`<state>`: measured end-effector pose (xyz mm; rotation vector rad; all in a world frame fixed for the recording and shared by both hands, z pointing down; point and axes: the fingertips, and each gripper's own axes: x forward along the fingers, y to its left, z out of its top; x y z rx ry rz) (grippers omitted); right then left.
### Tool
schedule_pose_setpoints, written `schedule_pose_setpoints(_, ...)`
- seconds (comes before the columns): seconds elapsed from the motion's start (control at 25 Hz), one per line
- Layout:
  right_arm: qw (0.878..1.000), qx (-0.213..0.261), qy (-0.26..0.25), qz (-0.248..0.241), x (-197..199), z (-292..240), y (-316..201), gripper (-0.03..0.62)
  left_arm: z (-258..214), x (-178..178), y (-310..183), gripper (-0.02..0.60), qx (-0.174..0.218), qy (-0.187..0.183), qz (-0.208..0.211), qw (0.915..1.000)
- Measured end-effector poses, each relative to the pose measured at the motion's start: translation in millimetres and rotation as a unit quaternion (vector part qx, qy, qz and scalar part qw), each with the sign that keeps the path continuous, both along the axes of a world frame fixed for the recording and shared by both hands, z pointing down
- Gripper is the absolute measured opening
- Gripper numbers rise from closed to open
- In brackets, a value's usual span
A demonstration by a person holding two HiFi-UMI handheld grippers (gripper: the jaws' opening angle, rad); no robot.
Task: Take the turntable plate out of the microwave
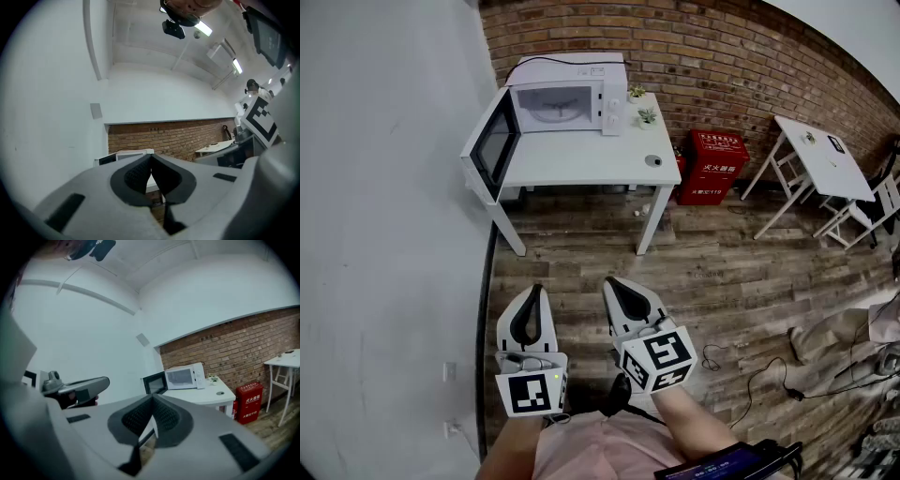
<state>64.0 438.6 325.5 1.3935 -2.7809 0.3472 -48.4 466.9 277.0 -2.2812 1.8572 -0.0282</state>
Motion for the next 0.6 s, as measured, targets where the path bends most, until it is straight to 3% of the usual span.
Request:
schedule_pose_setpoints(0.16,1.0,-0.002,-0.001,-0.004,9,5,-6,0.003,9,12,-5,0.008,-0.02,0.011,-0.003,0.9997)
schedule_pose_setpoints(0.4,1.0,0.001,-0.016,-0.004,29,5,-21,0.006,10,26,-16,0.009,-0.013,0.002,-0.013,0.9998)
schedule_pose_setpoints(0.44,1.0,0.001,-0.021,-0.009,31,5,-24,0.017,10,29,-18,0.025,-0.01,0.006,-0.013,0.9998)
schedule_pose_setpoints(0.48,1.0,0.0,-0.024,-0.014,34,6,-26,0.105,11,32,-20,0.088,-0.009,0.009,-0.014,0.9998)
schedule_pose_setpoints(0.6,1.0,0.001,-0.021,-0.022,42,10,-36,0.121,19,40,-27,0.106,-0.011,0.011,-0.023,0.9996)
